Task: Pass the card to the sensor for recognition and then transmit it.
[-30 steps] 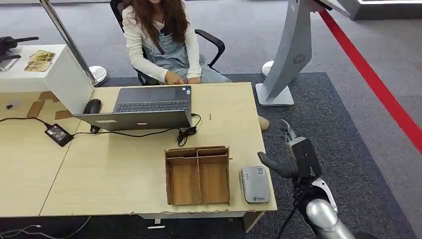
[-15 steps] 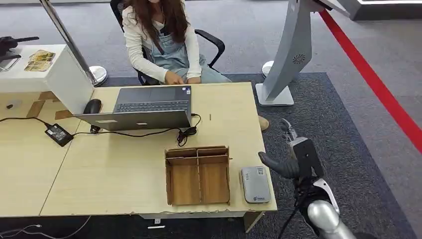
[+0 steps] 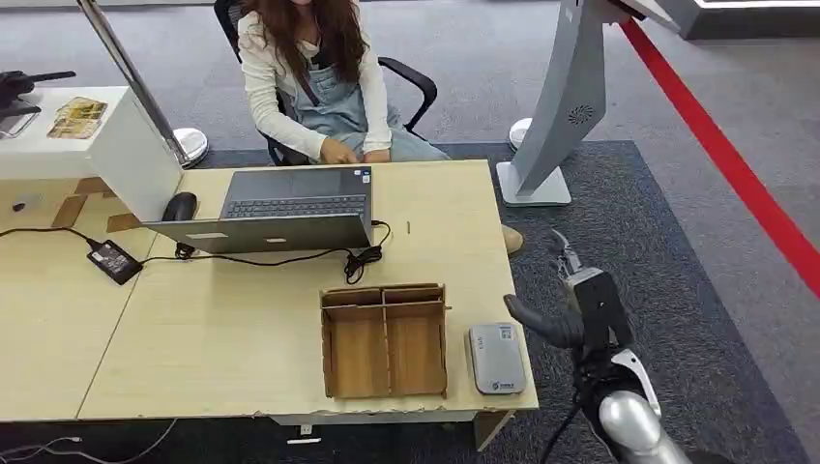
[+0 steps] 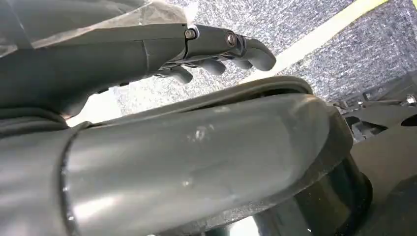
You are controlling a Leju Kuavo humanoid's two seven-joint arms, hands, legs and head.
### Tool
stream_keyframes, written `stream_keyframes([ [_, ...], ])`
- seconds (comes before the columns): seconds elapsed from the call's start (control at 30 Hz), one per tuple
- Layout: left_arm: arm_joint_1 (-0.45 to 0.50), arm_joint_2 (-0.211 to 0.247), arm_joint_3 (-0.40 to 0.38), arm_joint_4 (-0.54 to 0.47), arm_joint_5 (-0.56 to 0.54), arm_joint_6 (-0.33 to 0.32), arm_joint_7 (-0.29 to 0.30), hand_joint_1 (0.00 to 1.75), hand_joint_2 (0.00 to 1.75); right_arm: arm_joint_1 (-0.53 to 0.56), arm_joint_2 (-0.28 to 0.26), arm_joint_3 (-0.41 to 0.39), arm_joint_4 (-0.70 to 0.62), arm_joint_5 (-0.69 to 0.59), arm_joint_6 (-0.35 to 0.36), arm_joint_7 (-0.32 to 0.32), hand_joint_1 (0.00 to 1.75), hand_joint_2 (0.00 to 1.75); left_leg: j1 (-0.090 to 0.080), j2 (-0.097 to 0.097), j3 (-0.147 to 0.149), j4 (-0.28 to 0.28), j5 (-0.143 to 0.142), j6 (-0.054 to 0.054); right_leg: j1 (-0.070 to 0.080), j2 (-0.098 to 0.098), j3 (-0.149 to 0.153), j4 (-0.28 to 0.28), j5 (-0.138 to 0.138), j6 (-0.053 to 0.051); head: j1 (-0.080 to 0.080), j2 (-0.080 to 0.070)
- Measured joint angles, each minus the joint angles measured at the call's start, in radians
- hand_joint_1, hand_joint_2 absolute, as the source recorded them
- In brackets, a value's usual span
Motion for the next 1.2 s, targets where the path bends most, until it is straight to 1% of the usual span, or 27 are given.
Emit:
stream_keyframes([
  [0.13, 0.0, 0.001, 0.0, 0.0, -0.001, 0.001, 0.0, 0.0, 0.0, 0.004, 0.0, -0.001, -0.008, -0.002, -0.002, -0.002, 0.0, 1.75, 0.0, 0.0, 0.0, 0.0, 0.0, 0.0, 0.0, 0.0, 0.0, 0.0, 0.0, 0.0, 0.0, 0.0],
  [0.17, 0.0, 0.001, 0.0, 0.0, -0.001, 0.001, 0.0, 0.0, 0.0, 0.004, 0.0, -0.001, -0.008, -0.002, -0.002, -0.003, 1.75, 1.75, 0.0, 0.0, 0.0, 0.0, 0.0, 0.0, 0.0, 0.0, 0.0, 0.0, 0.0, 0.0, 0.0, 0.0],
  [0.87, -0.002, 0.003, -0.002, 0.0, -0.017, 0.004, -0.009, 0.0, 0.0, 0.011, 0.001, -0.002, -0.048, 0.015, -0.004, -0.002, 1.75, 1.75, 0.0, 0.0, 0.0, 0.0, 0.0, 0.0, 0.0, 0.0, 0.0, 0.0, 0.0, 0.0, 0.0, 0.0],
  [0.9, -0.002, 0.003, -0.002, 0.0, -0.017, 0.004, -0.009, 0.0, 0.0, 0.011, 0.001, -0.002, -0.05, 0.016, -0.004, -0.001, 0.0, 1.75, 0.0, 0.0, 0.0, 0.0, 0.0, 0.0, 0.0, 0.0, 0.0, 0.0, 0.0, 0.0, 0.0, 0.0],
  [1.03, -0.002, 0.003, -0.006, 0.0, -0.017, 0.004, -0.009, 0.0, 0.0, 0.014, 0.001, -0.002, -0.052, 0.016, -0.006, 0.001, 0.0, 1.75, 0.0, 0.0, 0.0, 0.0, 0.0, 0.0, 0.0, 0.0, 0.0, 0.0, 0.0, 0.0, 0.0, 0.0],
  [1.07, -0.002, 0.003, -0.006, 0.0, -0.017, 0.004, -0.009, 0.0, 0.0, 0.014, 0.001, -0.002, -0.055, 0.015, -0.008, 0.003, 0.0, 0.0, 0.0, 0.0, 0.0, 0.0, 0.0, 0.0, 0.0, 0.0, 0.0, 0.0, 0.0, 0.0, 0.0, 0.0],
  [1.2, -0.002, 0.003, -0.008, 0.0, -0.014, 0.004, -0.009, 0.0, 0.0, 0.019, 0.001, -0.002, -0.057, 0.014, -0.01, 0.011, 0.0, 0.0, 0.0, 0.0, 0.0, 0.0, 0.0, 0.0, 0.0, 0.0, 0.0, 0.0, 0.0, 0.0, 0.0, 0.0],
])
